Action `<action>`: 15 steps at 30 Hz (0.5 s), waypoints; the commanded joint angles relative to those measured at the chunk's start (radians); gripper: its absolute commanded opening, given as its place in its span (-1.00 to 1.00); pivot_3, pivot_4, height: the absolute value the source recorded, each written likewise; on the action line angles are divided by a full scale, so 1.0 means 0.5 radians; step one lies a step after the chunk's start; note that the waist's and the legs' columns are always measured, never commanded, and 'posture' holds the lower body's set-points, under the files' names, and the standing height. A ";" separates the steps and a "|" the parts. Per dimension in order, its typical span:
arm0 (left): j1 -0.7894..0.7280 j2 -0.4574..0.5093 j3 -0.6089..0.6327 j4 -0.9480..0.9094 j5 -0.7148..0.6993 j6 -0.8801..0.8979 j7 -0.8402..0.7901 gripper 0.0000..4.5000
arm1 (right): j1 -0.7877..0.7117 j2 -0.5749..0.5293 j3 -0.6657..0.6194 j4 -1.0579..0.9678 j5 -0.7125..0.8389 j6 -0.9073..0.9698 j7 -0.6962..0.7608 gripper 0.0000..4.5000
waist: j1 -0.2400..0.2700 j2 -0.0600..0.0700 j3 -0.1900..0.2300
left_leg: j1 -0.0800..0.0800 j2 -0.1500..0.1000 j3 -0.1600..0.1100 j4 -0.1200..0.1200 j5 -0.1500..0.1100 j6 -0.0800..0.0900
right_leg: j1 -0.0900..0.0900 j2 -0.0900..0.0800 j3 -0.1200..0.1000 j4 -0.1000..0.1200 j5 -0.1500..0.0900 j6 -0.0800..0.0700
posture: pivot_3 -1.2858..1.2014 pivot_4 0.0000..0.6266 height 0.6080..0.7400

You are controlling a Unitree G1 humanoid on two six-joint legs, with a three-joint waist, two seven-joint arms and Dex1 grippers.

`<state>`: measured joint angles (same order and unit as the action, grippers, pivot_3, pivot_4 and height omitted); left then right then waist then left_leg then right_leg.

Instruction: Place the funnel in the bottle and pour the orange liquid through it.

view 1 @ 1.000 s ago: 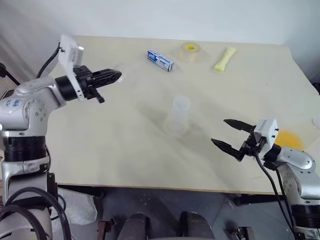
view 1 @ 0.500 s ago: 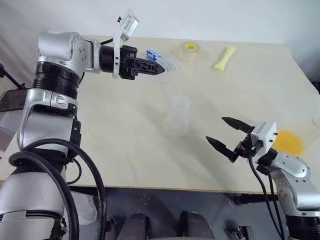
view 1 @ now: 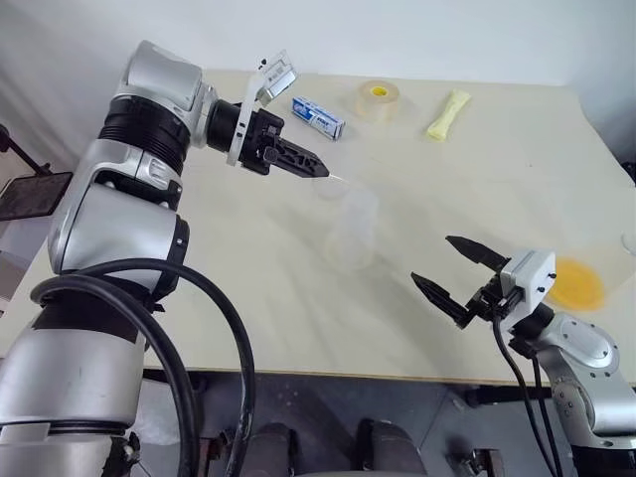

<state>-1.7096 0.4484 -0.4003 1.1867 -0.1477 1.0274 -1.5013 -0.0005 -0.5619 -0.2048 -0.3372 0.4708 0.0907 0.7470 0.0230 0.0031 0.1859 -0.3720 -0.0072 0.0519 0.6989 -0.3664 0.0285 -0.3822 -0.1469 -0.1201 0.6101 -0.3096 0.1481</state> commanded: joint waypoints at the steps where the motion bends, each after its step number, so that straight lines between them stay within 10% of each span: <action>1: -0.097 -0.037 0.014 0.033 0.081 -0.083 -0.179 -0.98 | 0.029 0.011 -0.037 -0.112 0.009 -0.012 -0.035 1.00 | 0.000 -0.001 0.000 | 0.000 0.000 0.000 0.000 0.000 0.000 | -0.001 0.000 0.000 0.000 0.000 0.000 | 0.03 -0.52 1.00; 15: -0.147 -0.206 0.092 0.215 0.299 -0.299 -0.136 -0.98 | 0.172 0.037 -0.053 -0.202 -0.001 -0.053 -0.095 1.00 | 0.002 -0.002 0.001 | -0.001 0.000 0.001 0.001 0.000 0.000 | -0.002 0.000 0.000 0.001 0.000 0.000 | 0.03 -0.52 1.00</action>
<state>-1.7334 0.3458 -0.3698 1.2908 -0.0193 0.8935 -1.5013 0.0732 -0.5470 -0.2050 -0.3908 0.4689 0.0863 0.7083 0.0239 0.0022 0.1864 -0.3729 -0.0073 0.0522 0.6993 -0.3664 0.0285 -0.3831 -0.1472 -0.1199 0.6108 -0.3096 0.1481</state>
